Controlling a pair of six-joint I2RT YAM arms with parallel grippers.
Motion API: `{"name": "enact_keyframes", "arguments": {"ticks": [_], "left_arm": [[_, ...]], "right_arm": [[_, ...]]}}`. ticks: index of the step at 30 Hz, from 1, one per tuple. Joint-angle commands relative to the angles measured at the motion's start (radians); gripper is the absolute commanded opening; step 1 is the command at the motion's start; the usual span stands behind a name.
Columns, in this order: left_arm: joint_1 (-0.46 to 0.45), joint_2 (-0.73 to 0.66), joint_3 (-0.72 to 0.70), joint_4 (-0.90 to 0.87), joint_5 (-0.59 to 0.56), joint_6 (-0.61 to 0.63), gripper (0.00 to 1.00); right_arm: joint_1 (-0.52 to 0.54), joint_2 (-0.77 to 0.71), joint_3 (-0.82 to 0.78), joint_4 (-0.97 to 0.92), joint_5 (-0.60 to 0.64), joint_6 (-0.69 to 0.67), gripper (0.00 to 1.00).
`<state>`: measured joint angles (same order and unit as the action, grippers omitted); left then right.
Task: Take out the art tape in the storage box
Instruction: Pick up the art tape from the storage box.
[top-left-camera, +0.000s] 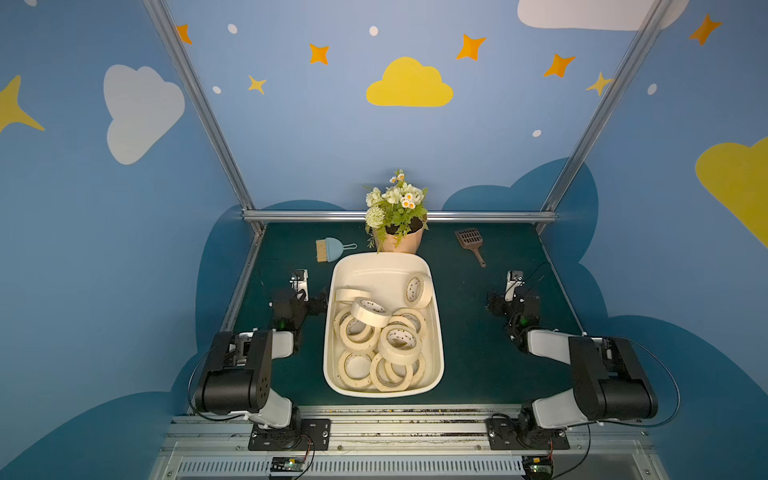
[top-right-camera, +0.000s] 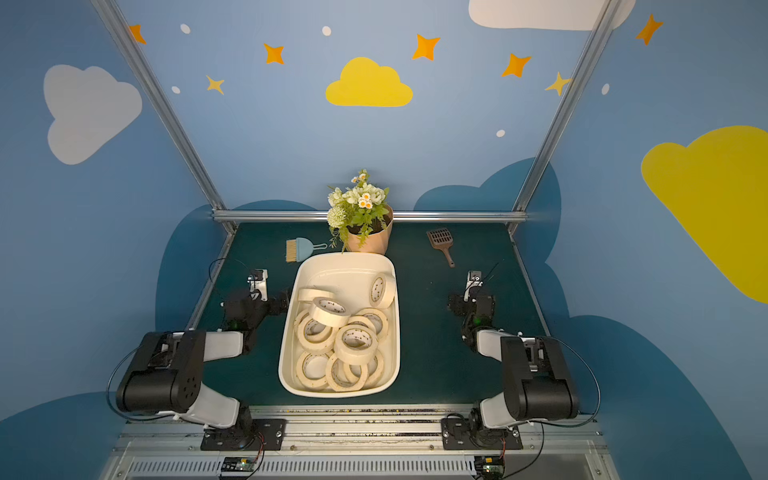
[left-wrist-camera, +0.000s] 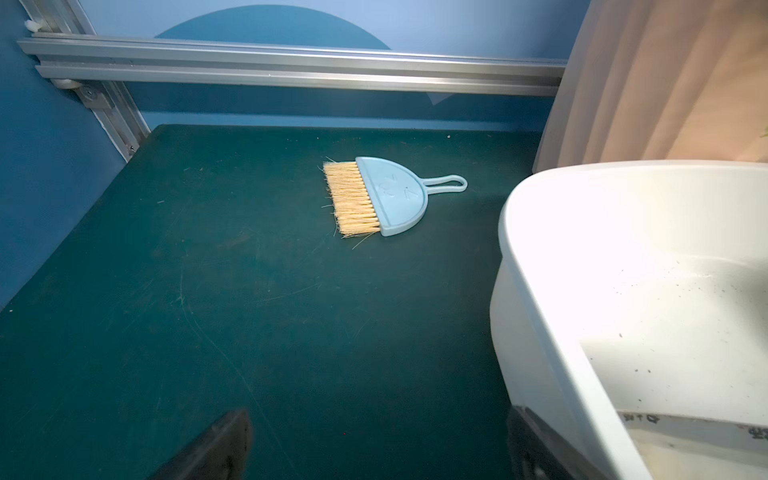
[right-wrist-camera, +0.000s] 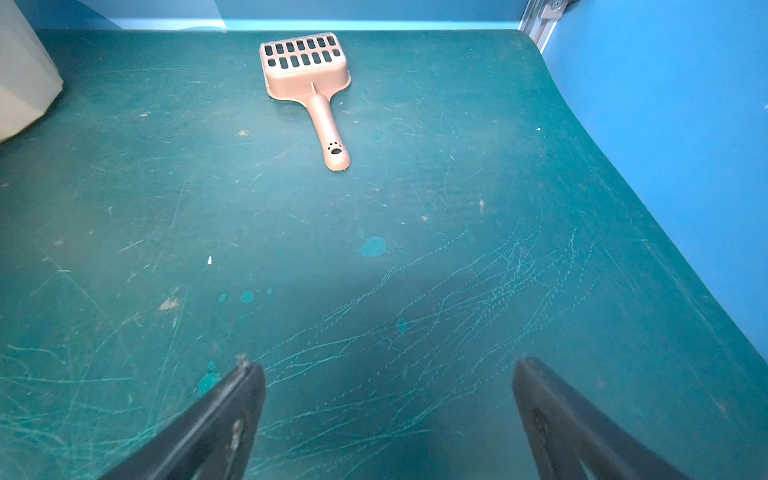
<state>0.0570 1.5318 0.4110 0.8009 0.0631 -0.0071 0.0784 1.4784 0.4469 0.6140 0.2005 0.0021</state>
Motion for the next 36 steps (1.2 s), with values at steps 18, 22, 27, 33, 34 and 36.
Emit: {"name": "enact_keyframes", "arguments": {"ticks": [18,22,27,33,34,36], "left_arm": [[-0.002,0.011,-0.004,0.004,0.029,-0.004,1.00],[0.002,0.007,-0.007,0.005,0.035,-0.004,1.00],[0.006,-0.090,0.090,-0.239,-0.094,-0.065,1.00],[-0.036,-0.343,0.180,-0.503,-0.165,-0.084,1.00],[-0.057,-0.379,0.204,-0.553,-0.190,-0.085,1.00],[-0.109,-0.439,0.253,-0.671,-0.244,-0.066,1.00]], "right_arm": [[0.003,-0.008,0.012,0.001,0.002,0.000,0.99],[0.000,-0.004,0.016,-0.005,-0.006,0.001,0.99],[0.003,-0.019,0.011,0.010,0.011,0.007,0.99],[0.051,-0.192,0.301,-0.582,0.023,0.045,0.99],[0.088,-0.204,0.337,-0.652,0.050,0.043,0.99],[0.183,-0.229,0.383,-0.750,0.112,0.027,0.99]]}}
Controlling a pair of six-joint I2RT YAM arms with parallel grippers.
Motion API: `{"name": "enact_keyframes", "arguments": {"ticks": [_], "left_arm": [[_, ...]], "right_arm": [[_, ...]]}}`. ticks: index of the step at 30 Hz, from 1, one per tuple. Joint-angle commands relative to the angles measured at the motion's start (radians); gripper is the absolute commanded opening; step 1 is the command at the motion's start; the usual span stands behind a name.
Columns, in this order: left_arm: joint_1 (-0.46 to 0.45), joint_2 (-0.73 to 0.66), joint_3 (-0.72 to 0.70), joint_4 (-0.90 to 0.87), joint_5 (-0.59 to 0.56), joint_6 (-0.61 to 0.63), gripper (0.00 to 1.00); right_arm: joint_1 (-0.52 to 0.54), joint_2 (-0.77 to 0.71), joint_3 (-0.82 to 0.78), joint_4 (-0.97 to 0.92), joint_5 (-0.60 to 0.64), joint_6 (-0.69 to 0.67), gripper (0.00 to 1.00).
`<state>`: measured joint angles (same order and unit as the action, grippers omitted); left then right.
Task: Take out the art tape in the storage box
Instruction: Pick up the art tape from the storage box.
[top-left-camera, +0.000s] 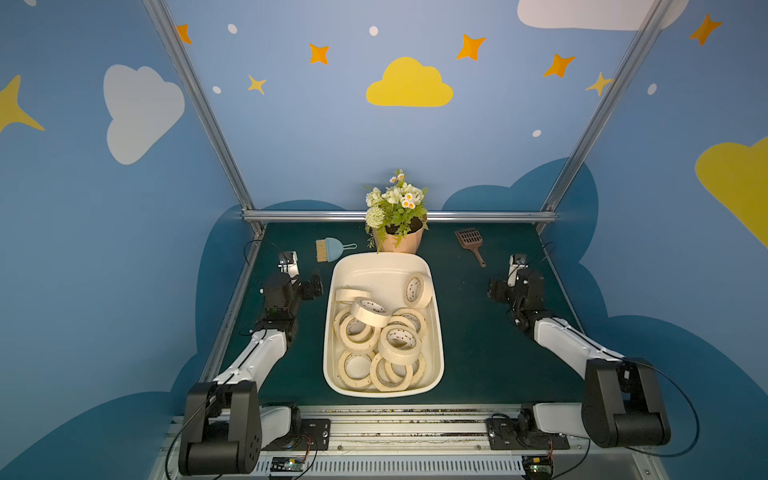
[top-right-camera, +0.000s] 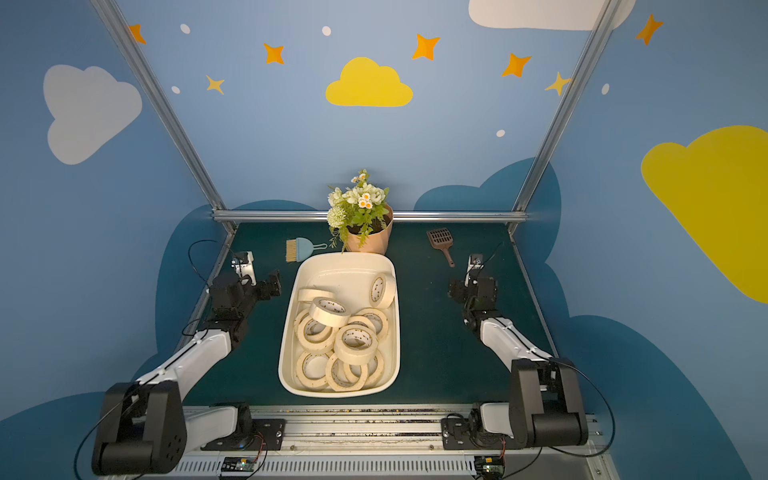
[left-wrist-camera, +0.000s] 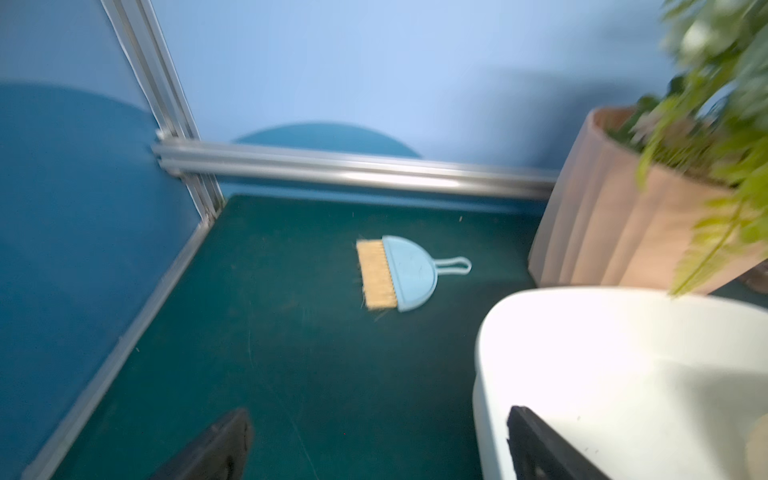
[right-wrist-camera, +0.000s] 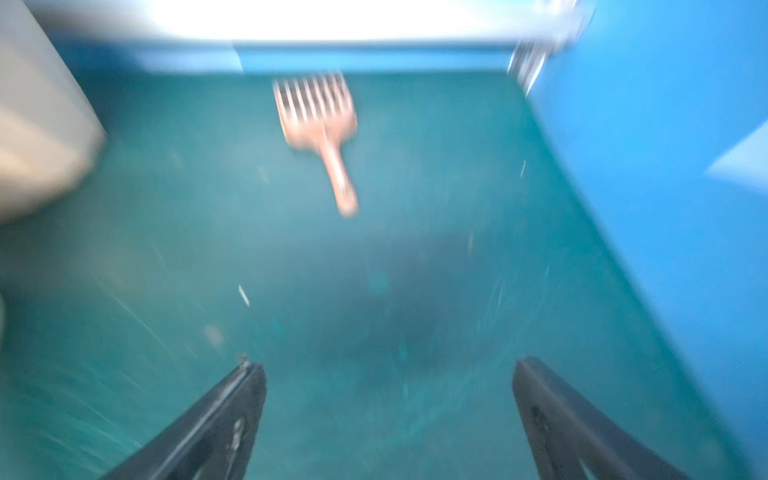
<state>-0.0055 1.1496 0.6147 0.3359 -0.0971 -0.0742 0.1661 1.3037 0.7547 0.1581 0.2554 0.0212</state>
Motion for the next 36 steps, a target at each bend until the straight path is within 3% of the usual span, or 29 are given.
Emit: {"name": "enact_keyframes", "arguments": {"ticks": [1,4,8,10,13,20,28,36], "left_arm": [[-0.083,-0.081,0.077,-0.273,-0.125,0.009,1.00],[-0.198,-0.121,0.153,-0.448,-0.240,0.014,1.00],[-0.295,-0.087,0.277,-0.731,-0.273,-0.071,1.00],[-0.330,-0.063,0.318,-0.834,-0.275,-0.109,1.00],[-0.369,-0.054,0.344,-0.914,-0.256,-0.156,1.00],[-0.401,-0.068,0.345,-0.953,-0.237,-0.221,1.00],[-0.409,-0.082,0.338,-0.956,-0.243,-0.221,1.00],[-0.410,-0.097,0.333,-0.957,-0.242,-0.213,1.00]], "right_arm": [[0.155,-0.060,0.109,-0.368,0.092,0.013,0.99],[0.327,-0.043,0.217,-0.566,0.154,0.025,0.99],[0.528,0.066,0.399,-0.841,0.201,0.071,0.98],[0.591,0.137,0.479,-0.938,0.217,0.085,0.97],[0.657,0.254,0.598,-1.021,0.252,0.118,0.87],[0.650,0.550,0.848,-1.091,0.248,0.129,0.77],[0.606,0.741,1.016,-1.091,0.231,0.127,0.69],[0.585,0.806,1.060,-1.116,0.241,0.143,0.28]]}}
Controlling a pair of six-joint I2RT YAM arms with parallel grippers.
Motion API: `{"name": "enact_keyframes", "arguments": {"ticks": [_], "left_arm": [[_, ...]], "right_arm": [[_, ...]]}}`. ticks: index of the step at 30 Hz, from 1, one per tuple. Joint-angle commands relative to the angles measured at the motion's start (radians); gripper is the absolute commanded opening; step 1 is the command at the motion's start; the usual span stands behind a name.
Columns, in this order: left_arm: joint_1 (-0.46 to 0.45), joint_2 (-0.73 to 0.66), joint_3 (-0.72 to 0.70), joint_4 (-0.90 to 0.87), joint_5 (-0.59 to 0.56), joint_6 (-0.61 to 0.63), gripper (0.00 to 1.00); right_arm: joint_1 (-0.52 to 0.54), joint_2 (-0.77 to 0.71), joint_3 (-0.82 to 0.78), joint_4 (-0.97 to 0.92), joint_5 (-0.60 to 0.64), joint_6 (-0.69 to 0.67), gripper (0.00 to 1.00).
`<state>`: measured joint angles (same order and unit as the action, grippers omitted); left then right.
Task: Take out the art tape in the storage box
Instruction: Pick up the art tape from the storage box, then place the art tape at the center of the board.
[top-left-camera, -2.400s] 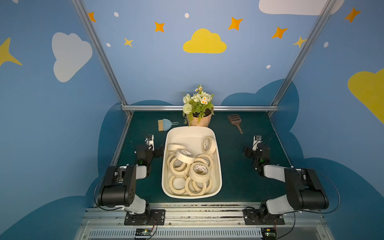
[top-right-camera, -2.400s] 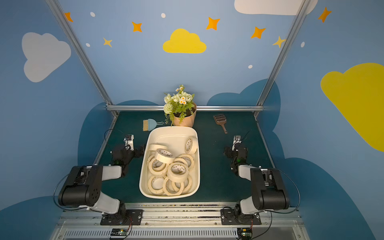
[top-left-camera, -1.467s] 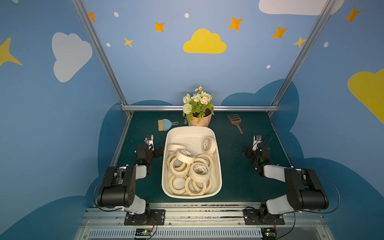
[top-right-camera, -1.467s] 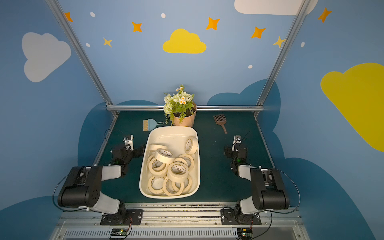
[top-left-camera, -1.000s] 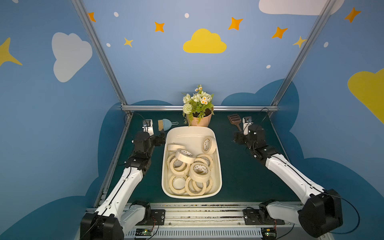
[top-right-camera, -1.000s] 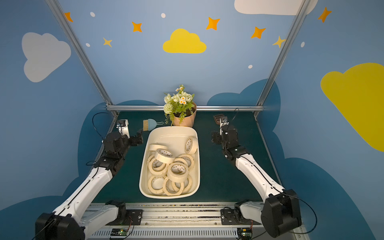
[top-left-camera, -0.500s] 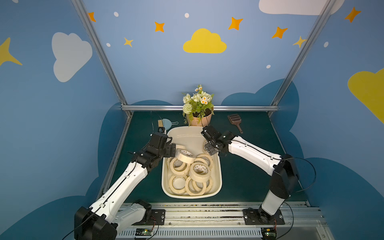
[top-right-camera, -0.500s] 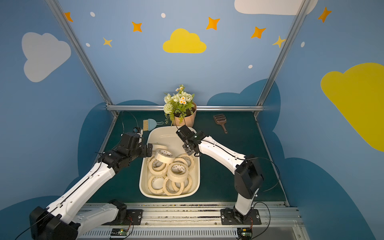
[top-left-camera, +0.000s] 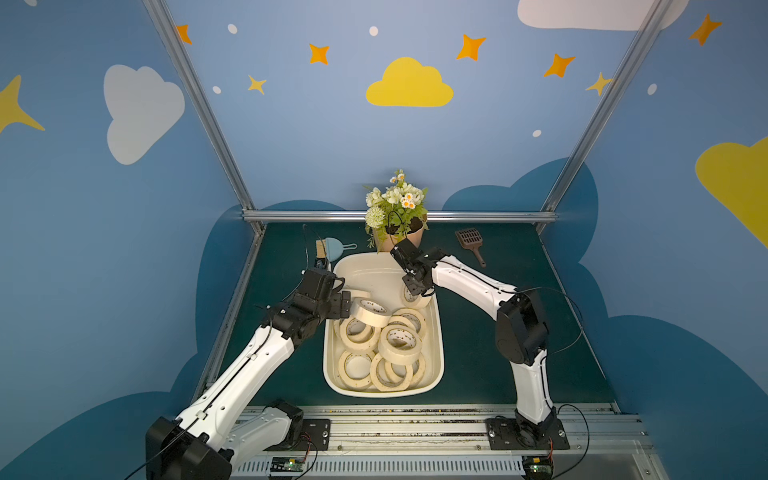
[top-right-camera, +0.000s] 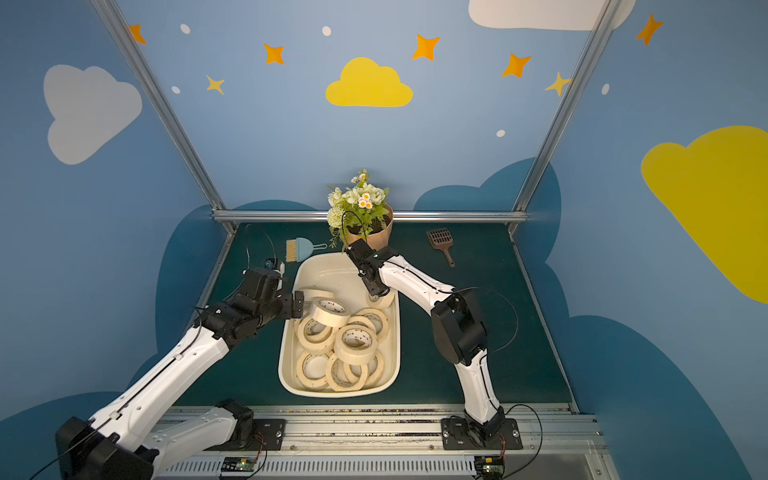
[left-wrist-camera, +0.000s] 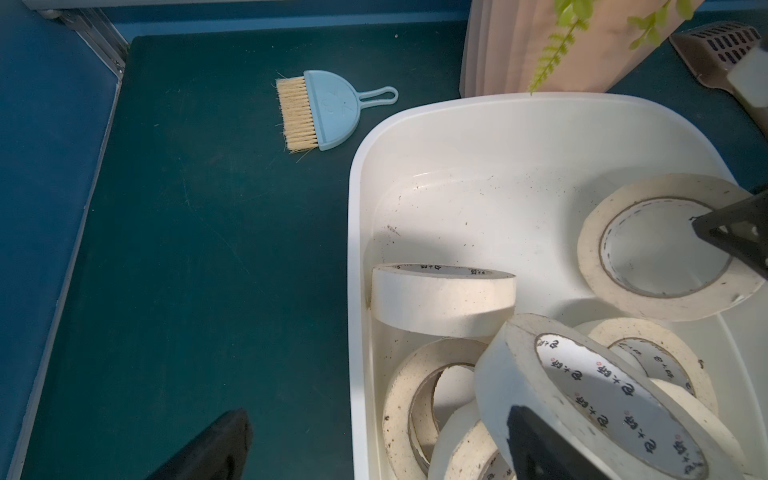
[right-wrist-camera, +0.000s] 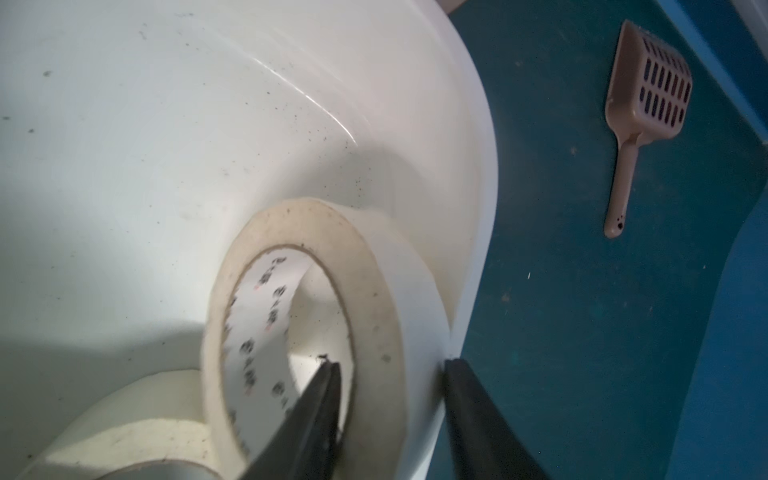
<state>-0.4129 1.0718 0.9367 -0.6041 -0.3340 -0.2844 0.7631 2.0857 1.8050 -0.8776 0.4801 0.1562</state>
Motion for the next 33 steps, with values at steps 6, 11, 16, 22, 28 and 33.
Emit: {"name": "enact_keyframes", "arguments": {"ticks": [6,11,16,22,28,33], "left_arm": [[-0.003,-0.028,0.004,-0.004,-0.002,-0.004,1.00],[-0.008,-0.040,0.014,-0.015,0.006,-0.002,1.00],[-0.012,-0.050,0.038,-0.028,0.019,0.002,1.00],[-0.016,-0.012,0.057,-0.009,0.057,0.003,1.00],[-0.044,0.034,0.073,0.011,0.084,0.006,1.00],[-0.055,0.040,0.077,0.002,0.096,0.009,0.99]], "right_arm": [[-0.015,-0.030,-0.004,-0.110,0.026,0.007,0.01],[-0.020,-0.126,-0.013,-0.163,0.037,0.001,0.00],[-0.120,-0.347,-0.095,-0.192,0.010,0.010,0.00],[-0.473,-0.503,-0.229,-0.176,-0.053,0.039,0.00],[-0.896,-0.417,-0.323,-0.037,-0.198,0.161,0.00],[-1.005,-0.276,-0.273,0.025,-0.199,0.184,0.00]]}}
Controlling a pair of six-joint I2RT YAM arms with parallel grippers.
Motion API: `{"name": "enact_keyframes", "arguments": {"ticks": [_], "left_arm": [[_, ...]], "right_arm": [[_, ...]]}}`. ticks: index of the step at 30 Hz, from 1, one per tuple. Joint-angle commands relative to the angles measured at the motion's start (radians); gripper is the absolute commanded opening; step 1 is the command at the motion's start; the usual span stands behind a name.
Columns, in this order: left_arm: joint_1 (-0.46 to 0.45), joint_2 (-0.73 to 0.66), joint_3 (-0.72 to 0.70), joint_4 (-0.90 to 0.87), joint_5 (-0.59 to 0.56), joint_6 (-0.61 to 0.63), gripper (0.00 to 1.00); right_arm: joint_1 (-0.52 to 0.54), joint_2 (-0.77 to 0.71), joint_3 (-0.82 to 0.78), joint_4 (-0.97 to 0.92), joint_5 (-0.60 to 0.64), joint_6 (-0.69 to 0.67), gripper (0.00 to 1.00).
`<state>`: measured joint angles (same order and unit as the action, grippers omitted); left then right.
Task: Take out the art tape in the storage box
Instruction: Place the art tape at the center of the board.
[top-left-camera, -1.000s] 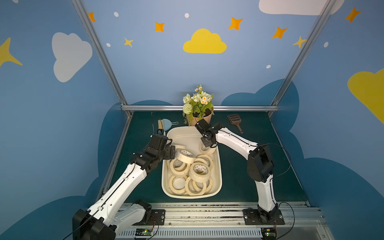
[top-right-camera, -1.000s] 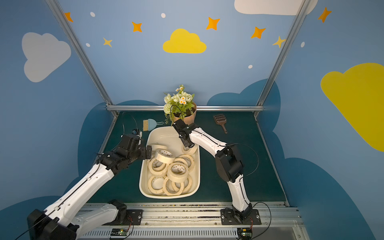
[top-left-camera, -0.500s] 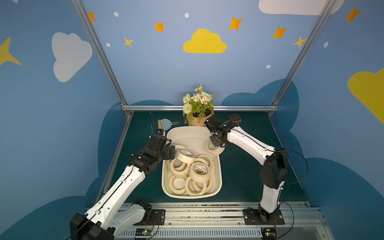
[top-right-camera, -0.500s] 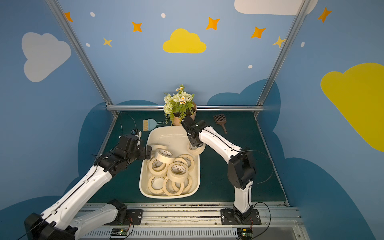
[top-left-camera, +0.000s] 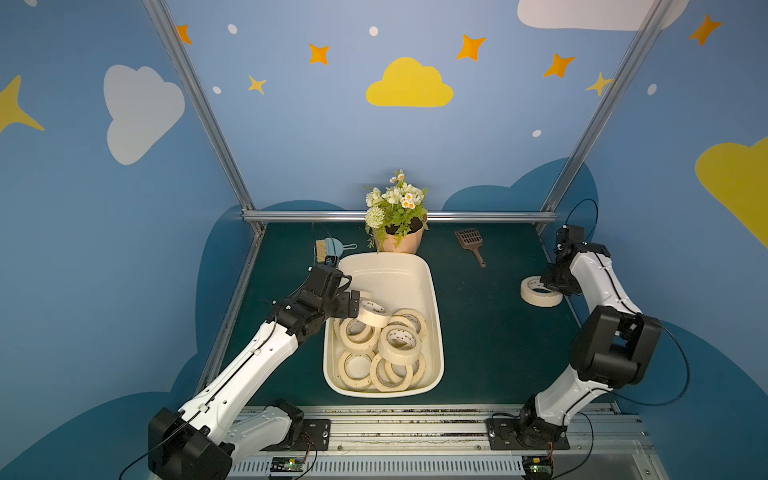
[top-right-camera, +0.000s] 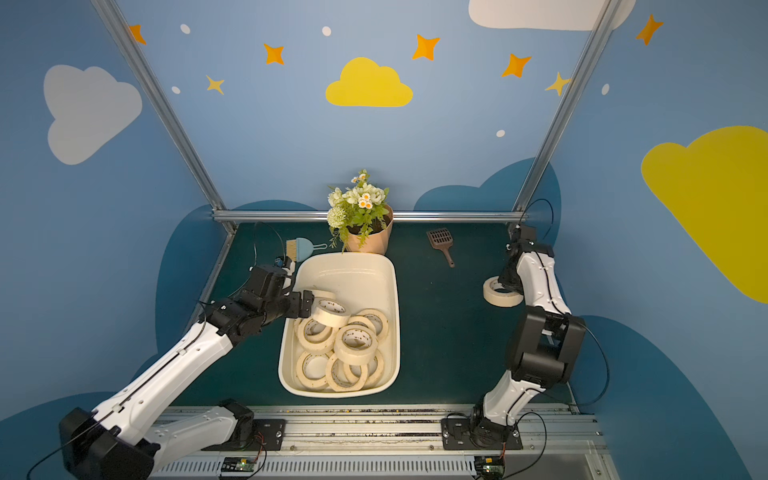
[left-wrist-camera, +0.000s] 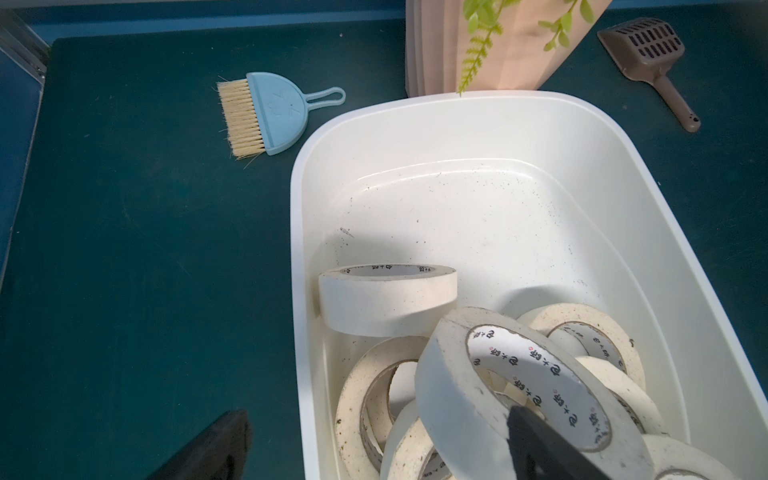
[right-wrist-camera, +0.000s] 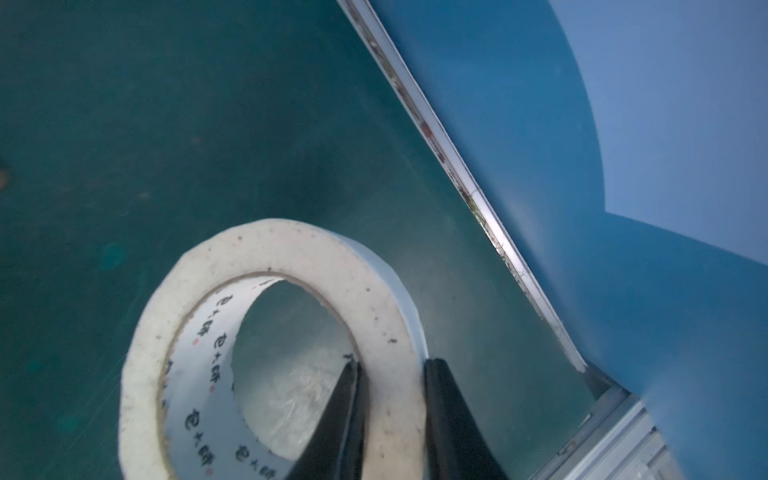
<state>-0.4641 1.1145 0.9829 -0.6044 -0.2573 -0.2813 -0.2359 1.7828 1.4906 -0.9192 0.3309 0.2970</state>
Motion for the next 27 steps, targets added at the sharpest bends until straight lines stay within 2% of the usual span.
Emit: {"name": "enact_keyframes", "arguments": {"ticks": [1,5,13,17,20,21,24,25,27], "left_arm": [[-0.004,-0.006,0.031,0.000,0.022,0.006,0.98],[-0.007,-0.018,0.030,-0.017,0.032,-0.006,0.95],[-0.015,0.004,0.048,-0.070,0.018,-0.013,0.91],[-0.019,0.038,0.080,-0.090,0.020,-0.018,0.91],[-0.022,0.067,0.100,-0.098,0.023,-0.020,0.91],[-0.023,0.078,0.109,-0.101,0.026,-0.021,0.91],[-0.034,0.114,0.133,-0.111,0.030,-0.020,0.91],[-0.040,0.128,0.142,-0.117,0.029,-0.019,0.91],[-0.049,0.153,0.155,-0.124,0.024,-0.015,0.91]], "right_arm": [[-0.016,0.049,0.049,0.086,-0.054,0.043,0.00],[-0.065,0.145,0.078,0.156,-0.096,0.044,0.00],[-0.086,0.282,0.130,0.253,-0.083,0.020,0.00],[-0.089,0.312,0.172,0.265,-0.091,0.017,0.00],[-0.090,0.357,0.236,0.205,-0.095,0.009,0.00],[-0.092,0.376,0.251,0.184,-0.100,0.007,0.10],[-0.095,0.373,0.263,0.142,-0.096,-0.014,0.73],[-0.093,0.350,0.243,0.146,-0.099,-0.022,0.84],[-0.087,0.287,0.193,0.151,-0.108,-0.031,0.91]]}}
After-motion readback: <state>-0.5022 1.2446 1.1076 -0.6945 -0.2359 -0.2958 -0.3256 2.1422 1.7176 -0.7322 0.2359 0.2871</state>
